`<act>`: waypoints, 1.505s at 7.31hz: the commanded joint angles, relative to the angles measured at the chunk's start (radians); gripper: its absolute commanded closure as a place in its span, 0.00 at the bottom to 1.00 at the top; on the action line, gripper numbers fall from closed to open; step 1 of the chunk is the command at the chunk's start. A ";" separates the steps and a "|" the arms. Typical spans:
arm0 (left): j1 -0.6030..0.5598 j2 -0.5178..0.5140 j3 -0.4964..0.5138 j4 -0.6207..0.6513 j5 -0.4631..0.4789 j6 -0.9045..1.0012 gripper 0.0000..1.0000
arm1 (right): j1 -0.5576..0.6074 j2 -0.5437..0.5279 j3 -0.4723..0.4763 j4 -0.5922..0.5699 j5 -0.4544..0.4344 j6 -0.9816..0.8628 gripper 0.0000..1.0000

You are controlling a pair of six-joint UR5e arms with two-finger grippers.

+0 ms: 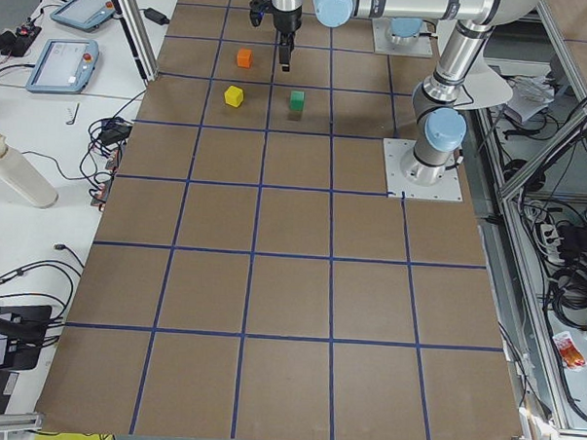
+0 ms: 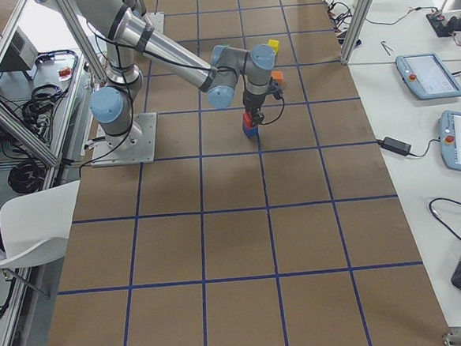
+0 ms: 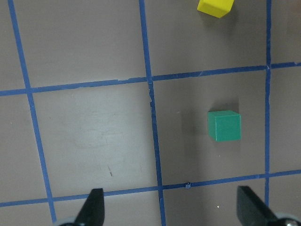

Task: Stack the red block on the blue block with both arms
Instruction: 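Open the right gripper and lift it off the stacked cubes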

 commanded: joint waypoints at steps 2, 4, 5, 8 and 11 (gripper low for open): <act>-0.002 -0.007 0.006 0.000 0.000 -0.001 0.00 | 0.001 0.002 0.000 0.003 0.002 0.001 0.32; 0.000 -0.009 0.008 0.000 0.000 -0.003 0.00 | 0.001 0.000 0.000 0.003 0.002 0.004 0.00; 0.000 -0.009 0.009 0.000 0.000 -0.006 0.00 | 0.006 -0.015 -0.015 0.004 -0.007 0.016 0.00; -0.002 -0.017 0.012 0.000 0.000 -0.015 0.00 | 0.017 -0.121 -0.119 0.137 -0.001 0.126 0.00; -0.003 -0.009 -0.005 0.017 0.000 -0.017 0.00 | 0.165 -0.187 -0.318 0.426 -0.003 0.315 0.00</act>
